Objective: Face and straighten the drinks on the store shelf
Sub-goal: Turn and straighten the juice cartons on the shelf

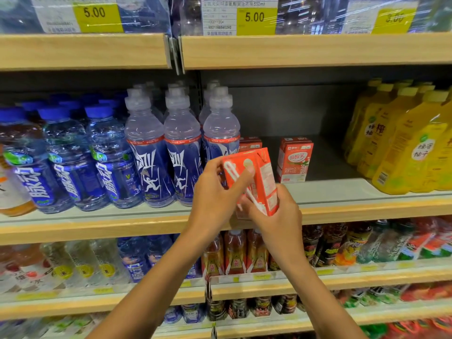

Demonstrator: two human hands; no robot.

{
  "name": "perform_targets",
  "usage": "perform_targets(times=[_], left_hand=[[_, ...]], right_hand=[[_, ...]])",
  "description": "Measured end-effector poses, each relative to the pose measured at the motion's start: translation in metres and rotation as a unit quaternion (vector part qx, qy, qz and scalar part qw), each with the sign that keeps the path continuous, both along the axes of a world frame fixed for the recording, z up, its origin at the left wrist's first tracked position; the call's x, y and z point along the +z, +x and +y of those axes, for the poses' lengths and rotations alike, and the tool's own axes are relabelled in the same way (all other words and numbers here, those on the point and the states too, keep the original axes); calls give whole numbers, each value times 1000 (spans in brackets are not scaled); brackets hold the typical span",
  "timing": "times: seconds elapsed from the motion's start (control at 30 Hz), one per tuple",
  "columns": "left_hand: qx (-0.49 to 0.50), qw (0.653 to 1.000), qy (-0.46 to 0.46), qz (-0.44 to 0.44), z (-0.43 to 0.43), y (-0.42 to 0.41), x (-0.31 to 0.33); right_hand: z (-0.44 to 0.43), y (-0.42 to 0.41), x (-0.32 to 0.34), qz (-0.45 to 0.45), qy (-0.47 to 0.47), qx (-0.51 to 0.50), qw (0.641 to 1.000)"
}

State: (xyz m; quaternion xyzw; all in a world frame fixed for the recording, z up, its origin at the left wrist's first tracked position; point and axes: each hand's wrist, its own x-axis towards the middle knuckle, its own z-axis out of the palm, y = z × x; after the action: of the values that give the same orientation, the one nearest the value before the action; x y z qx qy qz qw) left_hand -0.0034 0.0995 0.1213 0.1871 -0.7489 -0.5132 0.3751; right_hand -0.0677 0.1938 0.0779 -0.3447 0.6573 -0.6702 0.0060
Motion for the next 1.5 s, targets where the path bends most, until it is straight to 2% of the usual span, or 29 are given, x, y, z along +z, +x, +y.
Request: perform_targets(times=[0.17,0.27,0.33,0.43,0.57,0.67,0.77,0.9,0.97,1.1,1.27,1.5], left_hand=[[38,999,16,28,15,-14,-1],[58,998,8,26,12,-16,1],[39,999,15,16,6,-15,3],[-46,997,60,22,-5,-12,8],[-136,988,71,20,-15,-10,13],[-156,984,77,24,-13,-11,12],[-135,989,50,27,-5,-12,10],[-51,998,28,32,13,-20,5],[0,999,33,37,19,-24,4],[30,995,65,72,15,-27,6],[-74,991,88,75,-1,-19,11],[-204,975,83,40,-16,-18,13]], right_hand=[[-5,4,-7,59,-9,-45,997],[-5,2,-4,56,24,-12,998],[0,-3,2,13,41,65,997],[9,-16,8,-87,58,179,978],[15,-26,12,-156,57,245,955],[14,-23,11,-141,31,213,966],[11,-20,9,-112,14,138,984],[3,-17,7,-27,20,11,999],[-1,-13,6,3,17,-18,1000],[-3,-11,8,22,22,6,999],[10,-25,17,-45,53,139,988],[25,-46,25,-23,101,149,983]])
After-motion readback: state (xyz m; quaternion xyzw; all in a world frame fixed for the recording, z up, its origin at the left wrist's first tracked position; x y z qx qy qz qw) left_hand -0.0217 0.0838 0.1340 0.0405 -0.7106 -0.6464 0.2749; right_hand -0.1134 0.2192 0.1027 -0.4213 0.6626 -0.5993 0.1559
